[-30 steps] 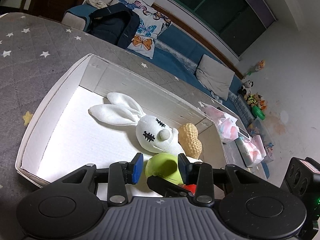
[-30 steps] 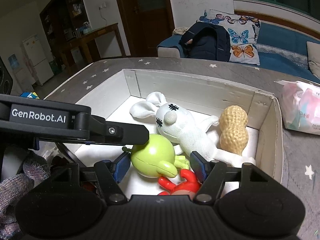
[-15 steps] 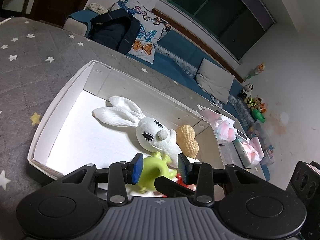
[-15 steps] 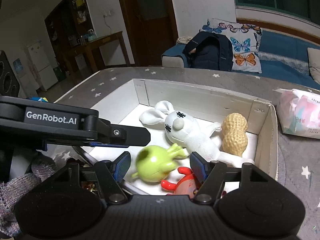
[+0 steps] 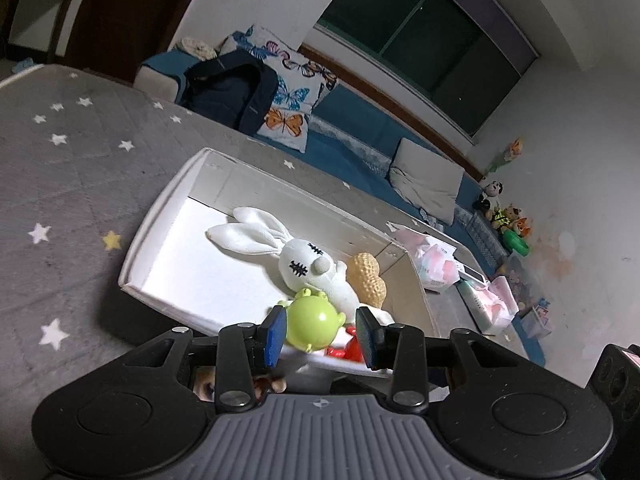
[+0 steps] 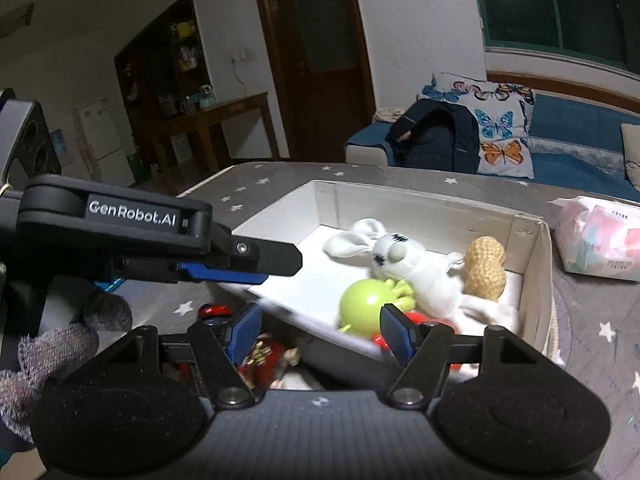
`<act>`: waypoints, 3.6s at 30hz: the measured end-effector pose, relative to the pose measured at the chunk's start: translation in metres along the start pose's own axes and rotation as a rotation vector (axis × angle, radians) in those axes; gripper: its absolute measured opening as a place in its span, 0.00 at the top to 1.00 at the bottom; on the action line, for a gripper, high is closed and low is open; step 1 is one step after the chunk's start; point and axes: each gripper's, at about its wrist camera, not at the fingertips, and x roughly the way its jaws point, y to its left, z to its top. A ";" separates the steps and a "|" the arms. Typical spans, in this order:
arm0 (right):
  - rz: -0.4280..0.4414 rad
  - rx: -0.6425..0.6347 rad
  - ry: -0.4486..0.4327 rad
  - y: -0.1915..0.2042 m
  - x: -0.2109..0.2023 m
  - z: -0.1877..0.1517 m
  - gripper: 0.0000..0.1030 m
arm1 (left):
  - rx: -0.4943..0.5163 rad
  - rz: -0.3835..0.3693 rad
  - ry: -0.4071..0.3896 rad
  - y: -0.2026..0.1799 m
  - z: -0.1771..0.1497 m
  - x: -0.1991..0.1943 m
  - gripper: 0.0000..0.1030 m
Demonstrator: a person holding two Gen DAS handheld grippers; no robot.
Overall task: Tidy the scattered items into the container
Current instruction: 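Withdraw the right tool and close it on the doll figure, then lower the doll into the box beside the green toy and open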
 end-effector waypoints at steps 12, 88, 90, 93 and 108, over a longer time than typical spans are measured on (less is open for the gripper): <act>0.013 -0.026 -0.034 0.028 -0.017 -0.030 0.29 | -0.002 0.048 -0.064 0.017 -0.029 -0.044 0.61; 0.152 0.172 0.020 0.026 0.021 -0.043 0.67 | -0.267 -0.156 0.007 0.105 -0.053 -0.048 0.57; 0.148 0.154 -0.005 0.028 0.011 -0.039 0.67 | -0.255 -0.163 -0.013 0.098 -0.051 -0.054 0.57; 0.142 0.145 -0.045 0.027 0.000 -0.030 0.67 | -0.237 -0.177 -0.047 0.086 -0.040 -0.060 0.57; 0.088 0.212 -0.082 -0.039 0.030 0.039 0.68 | -0.176 -0.121 -0.031 0.044 0.036 0.011 0.57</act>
